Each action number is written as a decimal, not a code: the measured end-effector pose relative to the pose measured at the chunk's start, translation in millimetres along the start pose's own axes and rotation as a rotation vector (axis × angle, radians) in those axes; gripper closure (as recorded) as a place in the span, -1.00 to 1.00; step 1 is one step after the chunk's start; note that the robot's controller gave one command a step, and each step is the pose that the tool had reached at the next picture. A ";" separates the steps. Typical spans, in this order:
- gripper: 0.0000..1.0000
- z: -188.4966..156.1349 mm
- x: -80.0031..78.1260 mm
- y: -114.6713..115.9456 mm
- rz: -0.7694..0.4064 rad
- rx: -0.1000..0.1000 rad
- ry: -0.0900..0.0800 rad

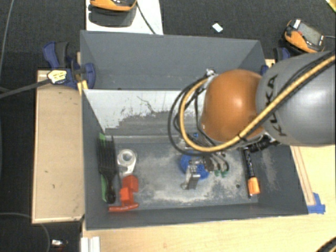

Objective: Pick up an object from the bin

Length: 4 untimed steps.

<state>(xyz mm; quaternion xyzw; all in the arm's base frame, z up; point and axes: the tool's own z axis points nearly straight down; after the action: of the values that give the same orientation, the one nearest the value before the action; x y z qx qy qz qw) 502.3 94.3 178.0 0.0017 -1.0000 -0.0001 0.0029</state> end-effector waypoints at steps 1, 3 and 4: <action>-1.00 -4.3 -1.8 -0.5 0.004 -0.001 -0.008; -1.00 107.0 -48.8 -84.8 -0.033 -0.005 -0.019; -1.00 99.5 -43.1 -74.9 -0.031 -0.003 -0.014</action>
Offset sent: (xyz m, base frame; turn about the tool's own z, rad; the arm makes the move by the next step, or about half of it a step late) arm 0.0457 -0.0789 -0.1080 -0.0375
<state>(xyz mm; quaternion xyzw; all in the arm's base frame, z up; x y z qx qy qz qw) 545.1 19.6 78.2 0.0174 -0.9998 -0.0016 -0.0043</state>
